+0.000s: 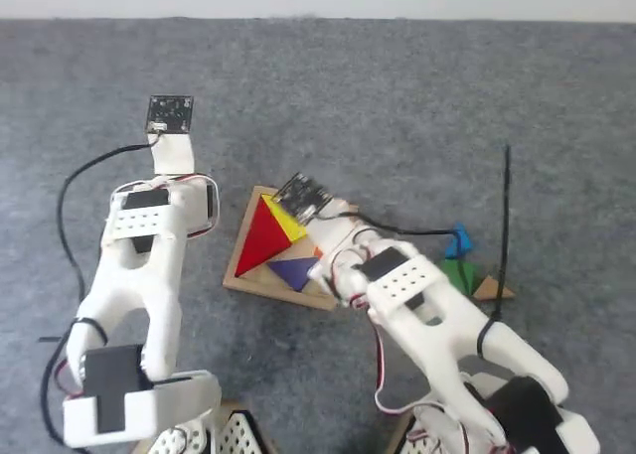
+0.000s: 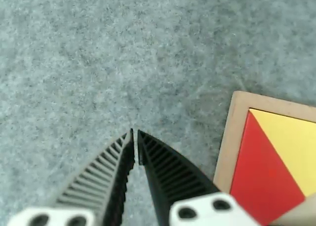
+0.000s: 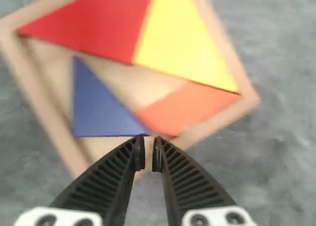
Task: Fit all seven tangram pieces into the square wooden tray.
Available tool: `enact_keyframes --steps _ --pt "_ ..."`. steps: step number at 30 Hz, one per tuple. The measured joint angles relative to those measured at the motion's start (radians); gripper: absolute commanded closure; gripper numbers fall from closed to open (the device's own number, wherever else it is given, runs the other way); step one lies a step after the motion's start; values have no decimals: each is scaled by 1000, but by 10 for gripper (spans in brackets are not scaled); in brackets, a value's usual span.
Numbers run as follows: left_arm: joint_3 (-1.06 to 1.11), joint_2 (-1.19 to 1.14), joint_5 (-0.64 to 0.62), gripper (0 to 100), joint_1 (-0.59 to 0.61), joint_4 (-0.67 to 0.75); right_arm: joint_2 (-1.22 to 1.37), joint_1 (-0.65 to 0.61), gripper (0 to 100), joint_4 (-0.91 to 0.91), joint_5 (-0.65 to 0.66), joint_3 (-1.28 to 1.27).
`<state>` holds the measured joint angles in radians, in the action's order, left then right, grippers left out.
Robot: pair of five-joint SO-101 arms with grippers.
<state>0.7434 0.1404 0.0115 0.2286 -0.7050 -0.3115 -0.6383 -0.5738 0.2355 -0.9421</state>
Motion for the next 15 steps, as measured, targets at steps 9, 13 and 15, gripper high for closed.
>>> enact_keyframes --steps 9,13,15 --pt "0 0 0 988 6 0 -11 18 958 58 0 0" --pt "0 0 0 988 38 0 -103 -23 958 23 0 -2" --pt "-11 0 -5 988 69 -18 -150 -68 958 -28 0 12"
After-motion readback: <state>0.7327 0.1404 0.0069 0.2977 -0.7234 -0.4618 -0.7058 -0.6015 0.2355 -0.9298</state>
